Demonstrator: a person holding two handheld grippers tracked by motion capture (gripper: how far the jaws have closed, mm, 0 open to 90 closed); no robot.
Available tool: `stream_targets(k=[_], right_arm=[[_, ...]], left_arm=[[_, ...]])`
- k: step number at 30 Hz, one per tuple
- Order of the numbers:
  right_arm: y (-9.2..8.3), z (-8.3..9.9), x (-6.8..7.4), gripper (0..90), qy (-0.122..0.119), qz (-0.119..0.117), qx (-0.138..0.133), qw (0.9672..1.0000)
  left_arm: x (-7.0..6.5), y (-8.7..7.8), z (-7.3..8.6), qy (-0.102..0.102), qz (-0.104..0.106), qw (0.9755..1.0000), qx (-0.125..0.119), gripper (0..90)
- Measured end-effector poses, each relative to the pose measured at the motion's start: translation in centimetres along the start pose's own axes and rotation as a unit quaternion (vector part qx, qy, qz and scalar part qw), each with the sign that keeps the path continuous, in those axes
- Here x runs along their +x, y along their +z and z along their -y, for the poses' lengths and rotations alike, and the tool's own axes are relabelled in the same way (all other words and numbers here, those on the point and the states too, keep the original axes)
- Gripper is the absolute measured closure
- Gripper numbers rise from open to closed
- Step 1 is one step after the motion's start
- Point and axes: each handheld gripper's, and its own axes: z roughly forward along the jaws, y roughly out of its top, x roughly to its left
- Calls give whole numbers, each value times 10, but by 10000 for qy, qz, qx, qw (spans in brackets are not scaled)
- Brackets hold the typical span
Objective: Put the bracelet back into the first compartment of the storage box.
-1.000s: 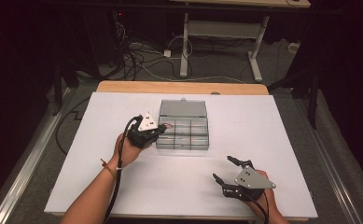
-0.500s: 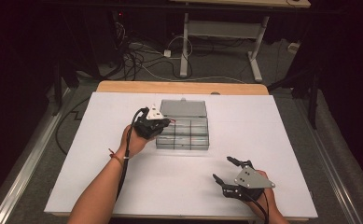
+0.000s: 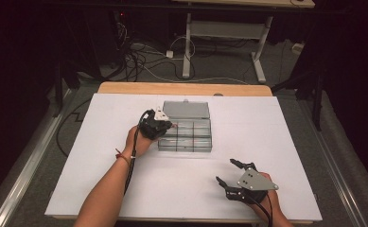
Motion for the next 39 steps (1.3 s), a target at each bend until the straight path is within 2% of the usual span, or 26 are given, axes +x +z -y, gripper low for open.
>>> stream_targets(k=[5, 8, 13, 22, 30, 31, 32, 34, 39], right_arm=[[0, 0, 0, 269, -12, -5, 13, 10000], [0, 0, -1, 271, -24, -6, 21, 10000], [0, 1, 0, 271, -28, -11, 45, 10000], [1, 0, 1, 273, -35, -8, 69, 10000], [1, 0, 0, 274, -26, 11, 76, 10000], [1, 0, 0, 274, -30, 7, 76, 10000], [1, 0, 0, 275, -33, 8, 80, 10000], [1, 0, 0, 274, -28, 11, 77, 10000], [1, 1, -1, 274, -14, 26, 71, 10000]], left_arm=[[0, 3, 1, 2, -52, 10000, 23, 831], [1, 3, 1, -56, -36, 10000, -6, 798], [2, 0, 1, -88, -28, 9999, -73, 796], [0, -5, -1, -64, -44, 9998, -182, 725], [0, -8, -2, -44, -102, 9997, -223, 726], [-3, -8, -2, -231, -79, 9991, -333, 725], [0, -10, -3, -29, -142, 9996, -246, 725], [0, -13, -3, -66, -150, 9994, -300, 725], [-1, -18, -5, -6, -191, 9991, -384, 703]])
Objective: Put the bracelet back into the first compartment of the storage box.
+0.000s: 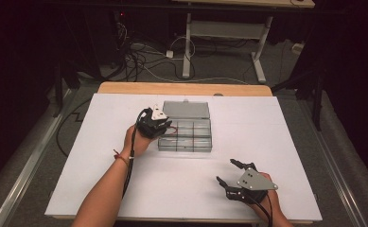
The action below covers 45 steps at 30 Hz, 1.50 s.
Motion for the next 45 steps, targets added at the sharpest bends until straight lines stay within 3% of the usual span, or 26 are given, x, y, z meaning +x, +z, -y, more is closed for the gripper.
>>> stream_targets(k=[10, 19, 26, 27, 32, 34, 35, 45], right_arm=[[-1, 1, -2, 276, 121, 54, -66, 9999], [0, 1, -4, 269, 195, 131, -84, 9997], [0, 1, -4, 269, 237, 144, -79, 9996], [0, 1, -4, 269, 229, 137, -76, 9996], [0, 1, -5, 263, 221, 176, -87, 9996], [0, 1, -6, 263, 262, 200, -97, 9994], [0, 1, -6, 263, 268, 201, -91, 9994], [-1, 1, -6, 261, 252, 259, -96, 9993]], left_arm=[[-10, -16, -3, 192, -37, 9992, -342, 699], [-17, -23, -2, 298, -52, 9983, -502, 627], [-25, -24, 1, 481, -39, 9968, -639, 452], [-29, -26, 3, 396, -113, 9975, -579, 419], [-39, -30, 7, 416, -145, 9967, -675, 303], [-42, -33, 6, 503, -112, 9967, -625, 257], [-43, -35, 6, 564, -206, 9961, -653, 226], [-61, -63, 5, 730, -187, 9931, -900, 212]])
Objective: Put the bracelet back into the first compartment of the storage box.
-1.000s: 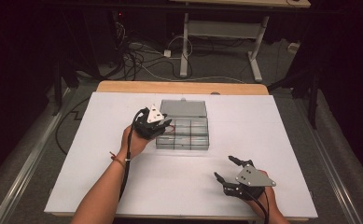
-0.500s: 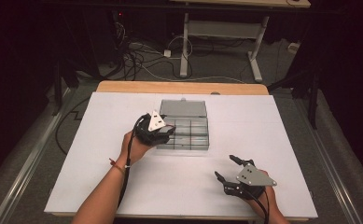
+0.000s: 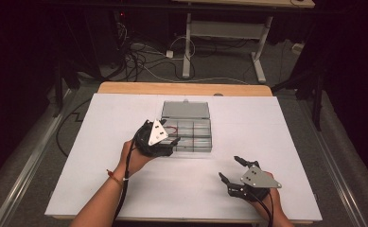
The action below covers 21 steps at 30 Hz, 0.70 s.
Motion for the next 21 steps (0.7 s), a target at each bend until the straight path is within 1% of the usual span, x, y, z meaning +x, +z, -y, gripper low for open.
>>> stream_targets(k=[3, 5, 9, 11, 13, 16, 21], right_arm=[[0, 0, 0, 261, -3, 4, -3, 10000], [-1, 0, 0, 261, -1, 6, -11, 10000], [-1, -1, 0, 261, 7, 23, -29, 10000], [-1, -1, -1, 261, 15, 24, -47, 10000], [-2, -2, -1, 261, 33, 43, -59, 10000], [-2, -2, -1, 261, 44, 48, -73, 10000], [-1, -2, 0, 260, 28, 38, -77, 10000]], left_arm=[[-5, -5, 1, 29, 10, 10000, -40, 211], [-7, -7, 4, 95, 27, 9999, -14, 211], [-11, -15, 10, 108, 18, 9999, -67, 211], [-12, -18, 14, 66, 11, 10000, -49, 211], [-14, -22, 16, 121, -33, 9998, -121, 211], [-15, -25, 17, 80, -28, 9998, -173, 211], [-18, -28, 14, 211, -59, 9996, -199, 212]])
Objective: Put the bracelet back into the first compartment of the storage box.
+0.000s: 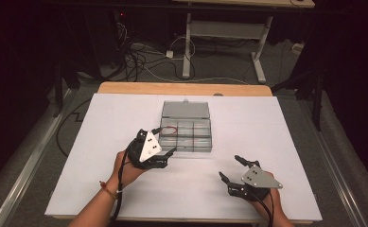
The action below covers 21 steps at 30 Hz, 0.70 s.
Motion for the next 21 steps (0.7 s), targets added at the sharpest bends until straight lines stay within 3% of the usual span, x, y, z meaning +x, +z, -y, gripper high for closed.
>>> stream_targets(k=[7, 16, 21], right_arm=[[-1, 0, -2, 260, 29, 24, -11, 10000], [-3, -2, -4, 262, 66, 81, -56, 9999], [-4, -3, -5, 261, 61, 122, -87, 9999]], left_arm=[[-4, -9, 5, 55, 81, 9999, -40, 213], [-3, -29, 21, -41, -42, 9999, -96, 213], [-4, -35, 29, 45, -114, 9999, 4, 212]])
